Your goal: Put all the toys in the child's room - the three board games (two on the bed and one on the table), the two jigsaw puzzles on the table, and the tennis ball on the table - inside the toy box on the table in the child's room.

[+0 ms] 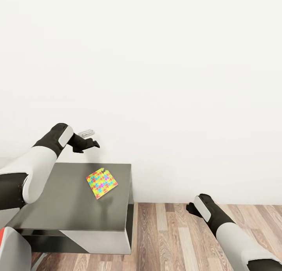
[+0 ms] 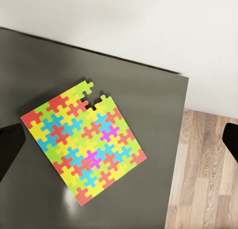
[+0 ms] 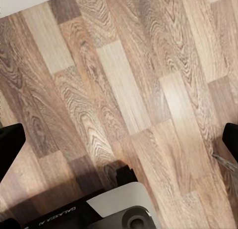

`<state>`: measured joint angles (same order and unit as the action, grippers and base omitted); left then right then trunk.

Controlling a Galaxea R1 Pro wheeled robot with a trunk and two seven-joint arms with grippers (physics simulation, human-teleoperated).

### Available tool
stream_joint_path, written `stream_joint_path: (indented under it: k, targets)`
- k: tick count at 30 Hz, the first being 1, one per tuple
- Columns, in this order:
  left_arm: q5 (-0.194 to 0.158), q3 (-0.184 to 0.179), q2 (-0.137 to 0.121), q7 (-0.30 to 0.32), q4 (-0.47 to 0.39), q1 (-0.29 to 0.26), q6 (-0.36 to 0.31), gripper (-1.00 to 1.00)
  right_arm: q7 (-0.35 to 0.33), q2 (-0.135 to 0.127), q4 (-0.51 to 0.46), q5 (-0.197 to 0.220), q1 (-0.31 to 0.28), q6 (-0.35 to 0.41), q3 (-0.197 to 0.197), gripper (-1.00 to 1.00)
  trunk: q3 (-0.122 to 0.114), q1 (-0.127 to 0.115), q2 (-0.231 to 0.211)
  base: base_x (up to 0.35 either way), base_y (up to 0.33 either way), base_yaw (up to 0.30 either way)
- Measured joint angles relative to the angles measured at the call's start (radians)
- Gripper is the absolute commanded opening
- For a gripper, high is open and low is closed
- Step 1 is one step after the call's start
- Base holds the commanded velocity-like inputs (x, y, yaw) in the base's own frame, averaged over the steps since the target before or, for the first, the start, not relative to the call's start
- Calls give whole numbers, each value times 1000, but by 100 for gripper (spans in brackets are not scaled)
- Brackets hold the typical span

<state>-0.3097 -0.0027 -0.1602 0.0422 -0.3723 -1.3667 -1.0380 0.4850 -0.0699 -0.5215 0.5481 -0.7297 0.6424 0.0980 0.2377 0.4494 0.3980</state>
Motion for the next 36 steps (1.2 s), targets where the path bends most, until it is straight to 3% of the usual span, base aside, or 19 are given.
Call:
stream_joint_path:
  k: [36]
  targets:
    - [0, -1, -5, 1, 0, 1, 0, 100, 0, 7, 0, 0, 0, -2, 0, 100, -43, 0, 0, 0, -1, 0]
